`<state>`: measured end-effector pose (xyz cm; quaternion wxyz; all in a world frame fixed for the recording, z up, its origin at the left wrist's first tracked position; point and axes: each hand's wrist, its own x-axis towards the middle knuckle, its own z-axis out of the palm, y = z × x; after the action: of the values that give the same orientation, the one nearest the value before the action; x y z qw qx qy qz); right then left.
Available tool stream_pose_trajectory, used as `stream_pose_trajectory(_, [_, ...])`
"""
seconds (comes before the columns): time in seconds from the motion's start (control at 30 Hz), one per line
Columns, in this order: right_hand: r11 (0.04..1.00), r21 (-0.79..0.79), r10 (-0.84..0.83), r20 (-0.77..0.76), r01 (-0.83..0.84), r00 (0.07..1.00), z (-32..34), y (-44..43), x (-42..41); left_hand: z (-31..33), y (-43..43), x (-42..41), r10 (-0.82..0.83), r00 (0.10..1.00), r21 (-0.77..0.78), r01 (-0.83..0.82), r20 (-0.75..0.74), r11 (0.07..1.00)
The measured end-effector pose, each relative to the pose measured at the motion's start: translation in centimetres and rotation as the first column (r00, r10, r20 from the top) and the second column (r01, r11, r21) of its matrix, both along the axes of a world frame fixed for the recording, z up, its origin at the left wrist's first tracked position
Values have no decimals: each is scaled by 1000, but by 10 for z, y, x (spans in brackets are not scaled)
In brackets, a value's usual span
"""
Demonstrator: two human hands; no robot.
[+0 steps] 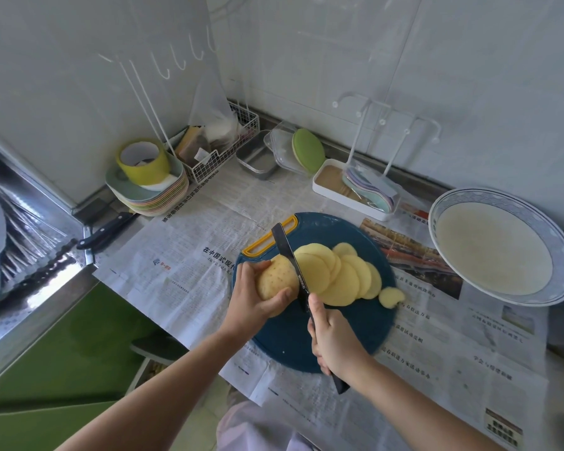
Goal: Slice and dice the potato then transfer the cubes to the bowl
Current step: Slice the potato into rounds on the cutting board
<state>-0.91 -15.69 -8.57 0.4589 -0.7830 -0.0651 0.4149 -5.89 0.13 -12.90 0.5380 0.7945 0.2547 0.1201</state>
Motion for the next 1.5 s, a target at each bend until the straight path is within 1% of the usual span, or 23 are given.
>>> stream_pose_trajectory(0.27, [999, -35, 35, 83, -32, 996, -8, 4, 0, -1, 4, 3, 10, 1000, -37, -10, 4, 999])
stream_pose_trajectory(0.4, [999, -28, 20, 126, -17, 992, -17, 6, -3, 0, 8, 6, -2, 1000, -131, 3, 7, 991])
stream_pose_trajectory(0.5, [1000, -18, 18, 100, -16, 995, -16, 8, -4, -2, 10, 8, -9, 1000, -143, 8, -3, 990])
stream_pose_trajectory(0.57, [1000, -28, 7, 35, -6, 999, -7, 10, 1, -4, 11, 10, -12, 1000, -129, 11, -2, 992])
stream_pose_trajectory(0.67, [999, -29, 22, -107, -26, 994, 6, 11, 10, -4, 11, 10, -24, 1000, -59, 24, -10, 998])
stream_pose_trajectory(0.77, [999, -42, 4, -165, -11, 986, 9, 9, 11, -2, 8, 8, -45, 999, 5, 45, -18, 999])
stream_pose_trajectory(0.87, [999, -36, -22, -137, 17, 990, 3, 8, 4, -1, 9, 8, -60, 998, -10, 59, -30, 998])
stream_pose_trajectory(0.97, [999, -35, -40, -52, 38, 998, -8, 10, 0, 1, 13, 11, -73, 996, -88, 68, -53, 994])
stream_pose_trajectory(1.1, [999, -29, -20, 35, 21, 999, -20, 13, -6, 2, 17, 12, -76, 995, -167, 65, -57, 984])
stream_pose_trajectory(1.17, [1000, -29, -11, 28, 11, 1000, -18, 14, -5, 2, 17, 12, -73, 996, -175, 62, -55, 983])
stream_pose_trajectory(1.33, [999, -36, 10, -146, -15, 989, 0, 15, 9, 1, 15, 9, -76, 996, -111, 72, -37, 991])
stream_pose_trajectory(1.4, [999, -47, 9, -142, -15, 990, 0, 15, 8, 1, 14, 9, -78, 996, -101, 75, -31, 992])
stream_pose_trajectory(1.5, [998, -57, -17, -98, 11, 995, -8, 17, 1, -1, 17, 10, -95, 994, -130, 89, -43, 987])
